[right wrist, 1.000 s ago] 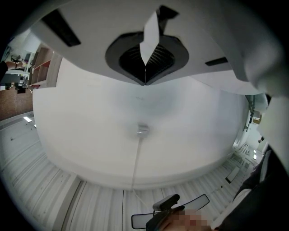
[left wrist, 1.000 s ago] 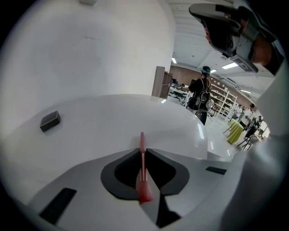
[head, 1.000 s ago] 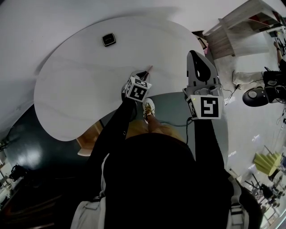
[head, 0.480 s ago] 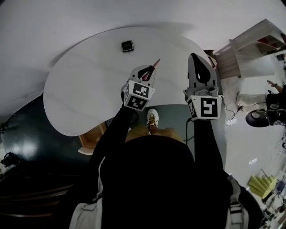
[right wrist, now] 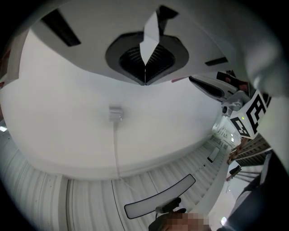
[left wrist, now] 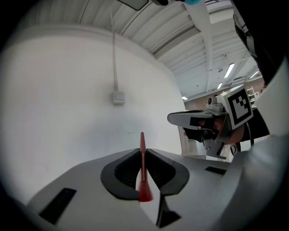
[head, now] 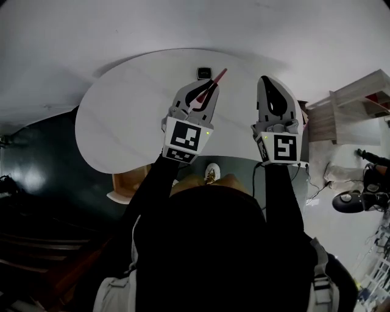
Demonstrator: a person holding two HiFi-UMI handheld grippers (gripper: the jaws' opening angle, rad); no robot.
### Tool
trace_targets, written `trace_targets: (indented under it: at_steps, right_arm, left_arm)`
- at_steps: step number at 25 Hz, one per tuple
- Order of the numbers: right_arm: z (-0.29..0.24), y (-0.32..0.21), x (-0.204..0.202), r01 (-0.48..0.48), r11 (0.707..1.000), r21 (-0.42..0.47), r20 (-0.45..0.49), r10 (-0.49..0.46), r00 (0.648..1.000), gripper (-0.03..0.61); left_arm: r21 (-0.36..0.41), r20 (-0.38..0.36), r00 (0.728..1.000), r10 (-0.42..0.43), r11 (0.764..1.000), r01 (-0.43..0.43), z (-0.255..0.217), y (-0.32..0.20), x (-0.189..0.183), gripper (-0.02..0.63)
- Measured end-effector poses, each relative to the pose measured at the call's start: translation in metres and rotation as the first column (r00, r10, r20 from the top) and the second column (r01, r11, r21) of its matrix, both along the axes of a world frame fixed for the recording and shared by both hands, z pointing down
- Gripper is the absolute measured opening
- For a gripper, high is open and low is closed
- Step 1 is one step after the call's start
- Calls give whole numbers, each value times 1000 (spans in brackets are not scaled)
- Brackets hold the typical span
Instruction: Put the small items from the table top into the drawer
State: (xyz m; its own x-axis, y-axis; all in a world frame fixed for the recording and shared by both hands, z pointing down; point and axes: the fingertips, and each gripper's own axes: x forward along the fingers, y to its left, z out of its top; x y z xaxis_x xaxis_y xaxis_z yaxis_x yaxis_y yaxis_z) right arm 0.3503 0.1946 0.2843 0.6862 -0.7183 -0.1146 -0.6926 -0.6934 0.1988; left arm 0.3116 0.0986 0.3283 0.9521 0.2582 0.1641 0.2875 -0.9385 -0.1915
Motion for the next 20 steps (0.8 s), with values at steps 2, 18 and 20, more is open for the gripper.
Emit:
trace_targets:
  at_steps: [2,18,20]
  right_arm:
    - [-2,-12,-1,30,1000,-5,-3,-30,1000,28]
    - [6,-206,-104,457,889,-29,27,-456,889,28]
    - [8,-236,-128,516,856,-24,41,-515,856,28]
  left_arm:
    - [-4,-11,1000,-24,1000,24,-5,-8,-4,54]
    - [8,-42,907,-419,908,420,-23,-170,-141,54]
    - [18,-39,873,-486,873,487,-25,-196,-172,54]
